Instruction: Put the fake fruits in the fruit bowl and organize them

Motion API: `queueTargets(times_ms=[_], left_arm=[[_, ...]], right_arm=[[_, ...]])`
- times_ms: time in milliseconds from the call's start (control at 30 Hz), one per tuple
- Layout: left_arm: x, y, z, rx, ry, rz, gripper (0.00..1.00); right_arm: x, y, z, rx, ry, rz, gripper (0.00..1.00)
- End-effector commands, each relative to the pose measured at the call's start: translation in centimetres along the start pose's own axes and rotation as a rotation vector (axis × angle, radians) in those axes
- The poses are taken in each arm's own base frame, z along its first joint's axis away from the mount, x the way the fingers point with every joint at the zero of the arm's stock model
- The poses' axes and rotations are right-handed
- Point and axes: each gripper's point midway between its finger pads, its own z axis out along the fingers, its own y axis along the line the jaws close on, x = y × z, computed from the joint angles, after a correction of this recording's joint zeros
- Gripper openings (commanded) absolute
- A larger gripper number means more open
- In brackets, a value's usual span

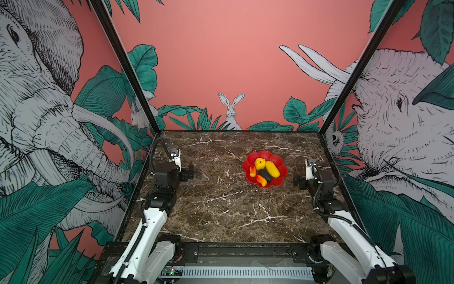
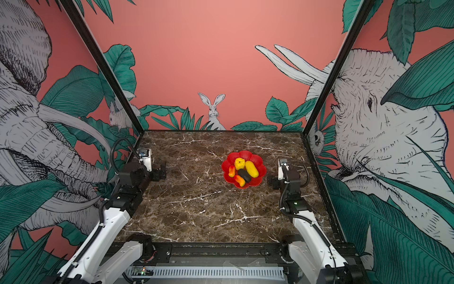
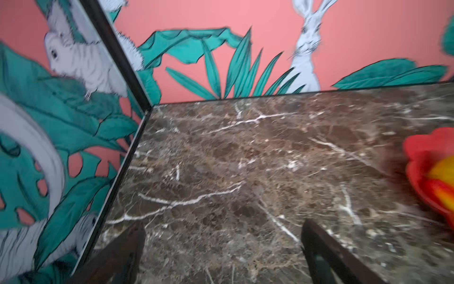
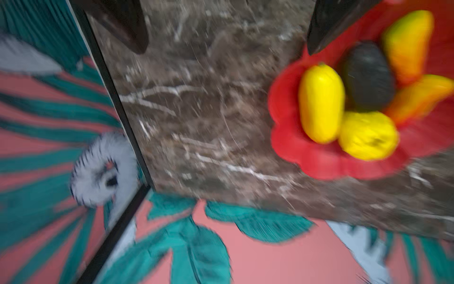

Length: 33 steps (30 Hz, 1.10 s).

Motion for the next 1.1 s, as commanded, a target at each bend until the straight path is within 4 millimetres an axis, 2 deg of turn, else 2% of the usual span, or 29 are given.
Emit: queueTargets(times_ms=[0, 67, 133, 200, 300, 367, 467, 500, 600, 667, 1067], left_arm=[[1.5, 3.3, 1.9, -0.226, -0.087, -0.038, 1.0], [3.5, 2.5, 3.7, -0.203, -0.054, 0.009, 1.0], [4.7, 1.2, 5.2, -0.145, -0.068, 0.045, 1.0], [5.3, 0.9, 6.1, -0.137, -0.092, 0.076, 1.0], [5.8, -0.1, 7.8, -0.062, -0.085, 0.108, 0.99], [6.2, -0.3, 9.1, 0.009, -0.065, 0.066, 0.98], [7.4, -1.2, 10.9, 0.06, -0.064, 0.091, 0.95], [7.5, -1.7, 10.9, 0.077, -0.063, 0.1, 0.95], [7.7, -1.4, 11.0, 0.061, -0.031, 0.089, 1.0], [7.7, -1.3, 11.1, 0.056, -0.035, 0.085, 1.0], [7.8, -1.2, 11.0, 0.053, -0.025, 0.082, 1.0]], right_arm=[[-2.7, -1.3, 0.9, 0.041, -0.177, 0.11, 1.0], [-1.8, -0.8, 2.5, 0.024, -0.138, 0.084, 1.0], [-0.5, -0.8, 4.0, 0.043, -0.091, 0.072, 1.0], [0.6, -1.2, 4.9, 0.079, -0.093, 0.07, 1.0], [0.2, -1.2, 5.5, 0.08, -0.131, 0.065, 1.0], [-0.4, -1.0, 6.2, 0.075, -0.163, 0.059, 1.0], [0.4, -1.1, 7.5, 0.092, -0.167, 0.054, 1.0], [0.8, -1.0, 8.0, 0.094, -0.165, 0.057, 1.0], [1.6, -0.4, 9.1, 0.067, -0.112, 0.035, 1.0], [1.2, -0.2, 9.6, 0.055, -0.09, 0.028, 1.0], [1.2, -0.3, 9.6, 0.051, -0.097, 0.031, 0.99]])
